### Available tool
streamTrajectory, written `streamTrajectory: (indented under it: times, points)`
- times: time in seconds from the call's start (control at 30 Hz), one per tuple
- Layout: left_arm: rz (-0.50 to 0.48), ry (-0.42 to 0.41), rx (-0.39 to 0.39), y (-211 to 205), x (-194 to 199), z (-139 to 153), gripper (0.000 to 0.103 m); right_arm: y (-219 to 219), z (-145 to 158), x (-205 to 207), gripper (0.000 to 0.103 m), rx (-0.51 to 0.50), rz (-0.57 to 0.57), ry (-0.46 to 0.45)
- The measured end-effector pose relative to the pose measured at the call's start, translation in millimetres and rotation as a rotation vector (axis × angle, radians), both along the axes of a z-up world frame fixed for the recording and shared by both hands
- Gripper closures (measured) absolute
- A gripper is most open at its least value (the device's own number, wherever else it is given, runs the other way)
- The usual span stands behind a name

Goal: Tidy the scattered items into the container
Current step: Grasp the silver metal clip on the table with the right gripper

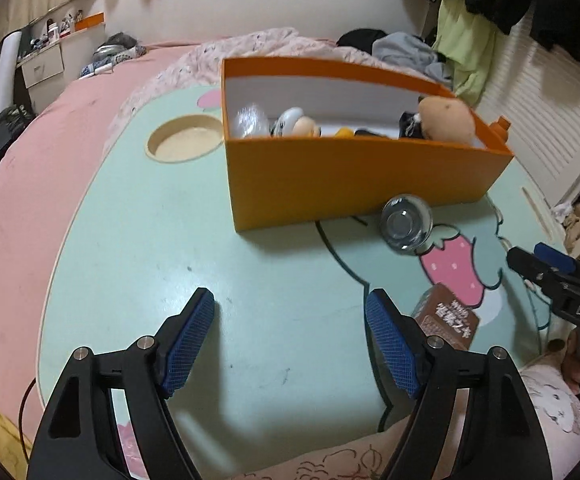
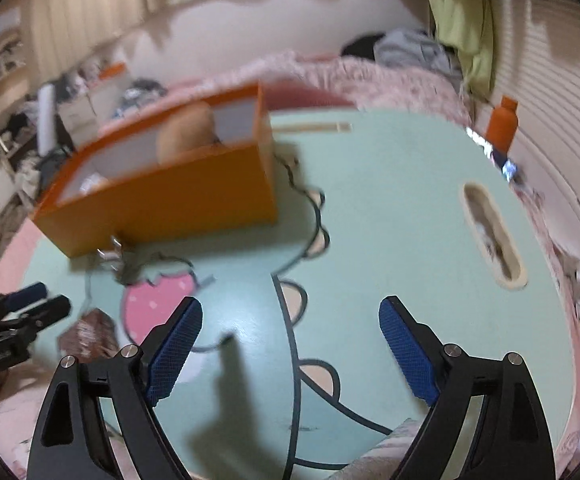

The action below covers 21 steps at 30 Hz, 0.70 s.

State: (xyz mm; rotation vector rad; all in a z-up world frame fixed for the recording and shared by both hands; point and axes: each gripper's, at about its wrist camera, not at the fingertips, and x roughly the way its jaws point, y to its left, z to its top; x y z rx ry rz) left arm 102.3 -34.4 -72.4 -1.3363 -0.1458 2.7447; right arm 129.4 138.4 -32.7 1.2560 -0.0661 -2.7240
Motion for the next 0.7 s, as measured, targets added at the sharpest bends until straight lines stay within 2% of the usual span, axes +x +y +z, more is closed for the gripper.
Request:
streamTrajectory:
  times: [0.03, 0.1, 0.13, 0.2, 0.47, 0.57, 0.7]
  points:
    - [0.0, 0.003, -0.012, 2, 1, -1, 0.025, -2, -2, -1, 0.004, 0.014, 0.002, 0.0]
    - [-0.002, 0.0, -0.046, 6, 1, -2, 0.023, -3, -6, -2, 0.002, 0.019, 0.012, -0.013]
    - [-0.007, -0.007, -0.062, 9, -1, -4, 0.019, -3, -7, -2, 0.001, 0.021, 0.015, -0.016]
    - [-0.019, -0.015, -0.096, 15, -2, -5, 0.016, -3, -9, -2, 0.001, 0.031, 0.018, -0.02]
    - [-0.025, -0.016, -0.096, 14, -3, -5, 0.012, -7, -10, -1, 0.0, 0.044, 0.019, -0.021]
    - [-0.025, -0.016, -0.096, 14, -4, -4, 0.012, -5, -7, 1, 0.001, 0.004, 0.017, -0.008]
    - [-0.024, -0.017, -0.095, 14, -4, -4, 0.012, 9, -3, 6, 0.001, -0.115, 0.02, 0.027]
